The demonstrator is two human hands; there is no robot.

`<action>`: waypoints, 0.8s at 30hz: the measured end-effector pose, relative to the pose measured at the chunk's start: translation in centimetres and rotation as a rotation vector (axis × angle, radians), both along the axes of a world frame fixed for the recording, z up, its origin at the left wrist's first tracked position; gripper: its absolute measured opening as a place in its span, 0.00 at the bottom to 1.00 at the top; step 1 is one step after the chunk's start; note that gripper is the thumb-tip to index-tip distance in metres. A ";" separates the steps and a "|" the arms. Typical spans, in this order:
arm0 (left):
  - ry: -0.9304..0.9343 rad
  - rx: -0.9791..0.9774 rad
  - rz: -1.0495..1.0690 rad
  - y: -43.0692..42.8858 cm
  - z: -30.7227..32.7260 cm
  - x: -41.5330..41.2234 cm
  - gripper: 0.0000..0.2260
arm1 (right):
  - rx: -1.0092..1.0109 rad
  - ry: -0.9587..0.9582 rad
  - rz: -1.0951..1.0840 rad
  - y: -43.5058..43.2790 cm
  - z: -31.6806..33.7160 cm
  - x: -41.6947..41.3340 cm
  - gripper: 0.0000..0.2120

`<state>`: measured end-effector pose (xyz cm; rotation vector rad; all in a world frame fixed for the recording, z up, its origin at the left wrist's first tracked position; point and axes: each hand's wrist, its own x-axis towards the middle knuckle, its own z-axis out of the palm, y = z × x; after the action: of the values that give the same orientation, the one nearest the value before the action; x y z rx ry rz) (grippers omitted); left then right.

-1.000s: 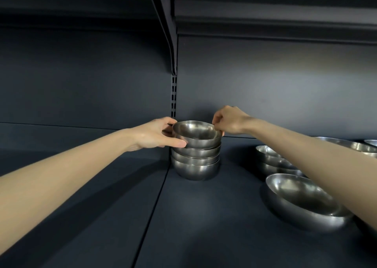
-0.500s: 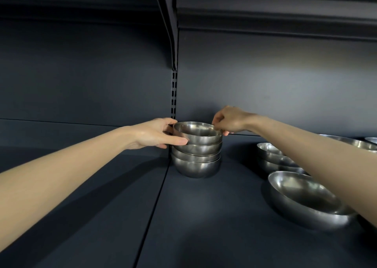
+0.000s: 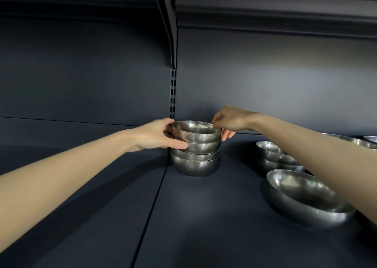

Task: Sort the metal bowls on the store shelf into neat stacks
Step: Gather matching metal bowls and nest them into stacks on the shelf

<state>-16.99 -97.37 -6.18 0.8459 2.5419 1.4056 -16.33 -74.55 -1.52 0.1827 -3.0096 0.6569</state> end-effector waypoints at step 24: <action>0.016 0.044 0.045 -0.3 -0.9 0.2 0.20 | 0.057 0.098 -0.098 -0.7 -0.2 0.5 0.12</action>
<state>-16.83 -97.69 -7.07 0.8143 2.5663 1.4792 -15.83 -75.20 -1.75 0.0677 -2.9236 0.5371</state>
